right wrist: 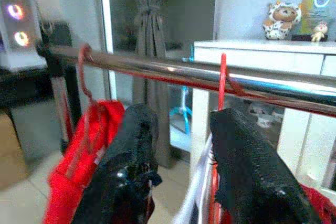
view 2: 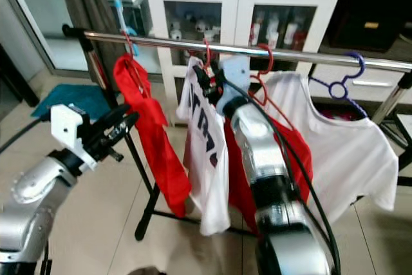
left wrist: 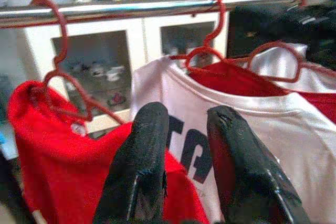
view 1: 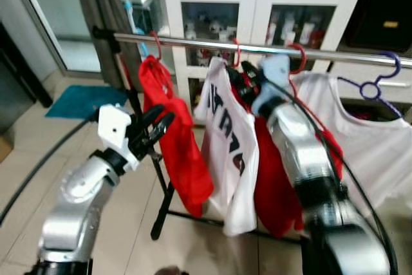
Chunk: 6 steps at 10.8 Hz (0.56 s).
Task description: Hang hanger
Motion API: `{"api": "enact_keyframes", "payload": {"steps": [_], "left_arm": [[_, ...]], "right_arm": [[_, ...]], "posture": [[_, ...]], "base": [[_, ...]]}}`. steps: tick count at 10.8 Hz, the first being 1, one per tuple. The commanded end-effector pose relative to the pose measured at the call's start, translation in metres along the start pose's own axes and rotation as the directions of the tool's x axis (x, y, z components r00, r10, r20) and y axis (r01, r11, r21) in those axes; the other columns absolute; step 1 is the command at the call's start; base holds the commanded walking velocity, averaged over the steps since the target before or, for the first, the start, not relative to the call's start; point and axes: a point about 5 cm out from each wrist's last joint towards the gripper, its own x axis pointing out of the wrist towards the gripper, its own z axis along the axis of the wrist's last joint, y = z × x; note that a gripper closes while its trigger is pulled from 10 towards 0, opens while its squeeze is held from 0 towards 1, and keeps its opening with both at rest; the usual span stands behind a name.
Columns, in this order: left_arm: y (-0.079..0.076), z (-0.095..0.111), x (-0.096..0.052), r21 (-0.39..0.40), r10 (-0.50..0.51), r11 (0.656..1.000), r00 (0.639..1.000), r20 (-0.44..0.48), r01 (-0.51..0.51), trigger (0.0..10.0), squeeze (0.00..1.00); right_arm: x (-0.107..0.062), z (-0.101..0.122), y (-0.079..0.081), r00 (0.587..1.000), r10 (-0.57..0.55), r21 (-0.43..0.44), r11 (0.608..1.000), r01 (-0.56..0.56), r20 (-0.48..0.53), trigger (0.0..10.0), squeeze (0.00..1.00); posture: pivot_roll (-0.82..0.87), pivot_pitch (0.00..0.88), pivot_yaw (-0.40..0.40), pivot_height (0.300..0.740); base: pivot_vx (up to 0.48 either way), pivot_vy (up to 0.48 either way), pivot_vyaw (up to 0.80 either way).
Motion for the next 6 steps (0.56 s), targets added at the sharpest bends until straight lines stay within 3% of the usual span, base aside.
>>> {"api": "enact_keyframes", "payload": {"steps": [1,3,6], "left_arm": [[0.0,-0.001,0.0,0.016,0.017,1.0,1.0,-0.003,-0.017,10.0,0.0],[0.0,-0.001,0.0,0.042,0.023,0.999,1.0,-0.017,-0.022,10.0,0.0],[0.0,-0.001,0.001,0.058,0.021,0.998,1.0,-0.018,-0.02,10.0,0.0]], "right_arm": [[-0.002,0.004,0.006,0.999,0.025,0.033,0.999,-0.025,0.022,10.0,0.0],[-0.009,-0.007,0.021,0.999,0.04,0.019,0.999,-0.04,-0.02,10.0,0.0],[-0.01,-0.005,0.02,1.0,-0.013,0.049,0.999,0.015,-0.027,10.0,0.0]], "posture": [[0.09,0.0,0.059,0.74],[0.1,0.0,0.049,0.74],[0.1,0.0,0.049,0.74]], "base": [[0.0,0.0,0.0],[0.0,-0.296,0.0],[0.0,-0.314,0.0]]}}
